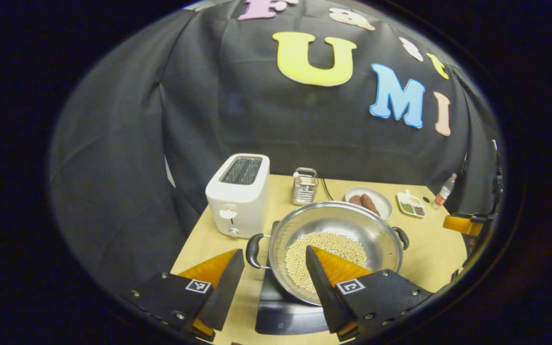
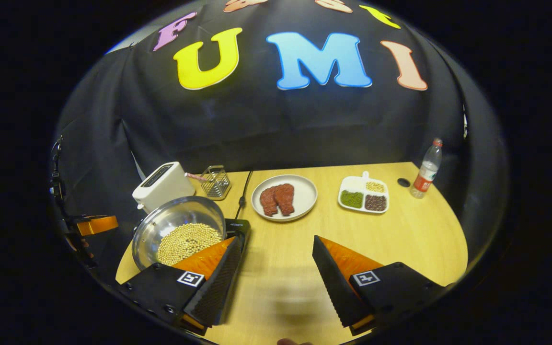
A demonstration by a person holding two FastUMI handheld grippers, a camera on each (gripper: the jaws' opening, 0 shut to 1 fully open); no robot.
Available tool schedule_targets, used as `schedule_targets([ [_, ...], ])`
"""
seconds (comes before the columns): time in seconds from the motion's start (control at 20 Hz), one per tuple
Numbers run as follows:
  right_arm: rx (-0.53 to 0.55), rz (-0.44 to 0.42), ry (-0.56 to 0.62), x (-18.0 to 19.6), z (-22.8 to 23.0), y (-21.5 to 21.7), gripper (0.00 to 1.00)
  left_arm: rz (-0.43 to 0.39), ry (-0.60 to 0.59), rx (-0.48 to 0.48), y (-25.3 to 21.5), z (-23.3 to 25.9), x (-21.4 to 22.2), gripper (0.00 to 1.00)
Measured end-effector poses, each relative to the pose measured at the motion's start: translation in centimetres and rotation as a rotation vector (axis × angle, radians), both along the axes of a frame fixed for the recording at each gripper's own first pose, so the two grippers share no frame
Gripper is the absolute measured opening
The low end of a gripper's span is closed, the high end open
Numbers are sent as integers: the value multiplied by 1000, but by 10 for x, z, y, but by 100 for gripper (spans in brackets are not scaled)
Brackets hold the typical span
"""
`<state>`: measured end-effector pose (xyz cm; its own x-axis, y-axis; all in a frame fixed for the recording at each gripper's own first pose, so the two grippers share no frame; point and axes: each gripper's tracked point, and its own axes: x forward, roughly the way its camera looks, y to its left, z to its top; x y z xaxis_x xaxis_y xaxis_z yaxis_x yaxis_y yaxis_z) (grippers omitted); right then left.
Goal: First push the handle of the pot to place it horizontally, then grasp the pot with both hands and set it on the induction cooktop.
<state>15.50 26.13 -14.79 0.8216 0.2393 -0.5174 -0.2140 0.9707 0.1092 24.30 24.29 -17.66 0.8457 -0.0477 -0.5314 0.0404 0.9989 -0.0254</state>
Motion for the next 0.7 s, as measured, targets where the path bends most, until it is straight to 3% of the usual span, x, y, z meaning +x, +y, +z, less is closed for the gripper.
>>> schedule_targets([
  [0.1, -6, -12, -62, -9, 27, -36, 96, 7, -75, 29, -29, 32, -17, 80],
  [0.25, -27, -46, -170, -19, 68, -98, 96, 9, -188, 121, -76, 80, -43, 76],
  [0.45, -47, -122, -336, -41, 126, -180, 96, -6, -368, 53, -177, 153, -81, 81],
  [0.5, -60, -140, -377, -48, 138, -199, 96, -7, -404, 46, -196, 165, -88, 76],
  [0.7, -89, -141, -528, -78, 167, -252, 92, -35, -528, -20, -277, 207, -131, 77],
])
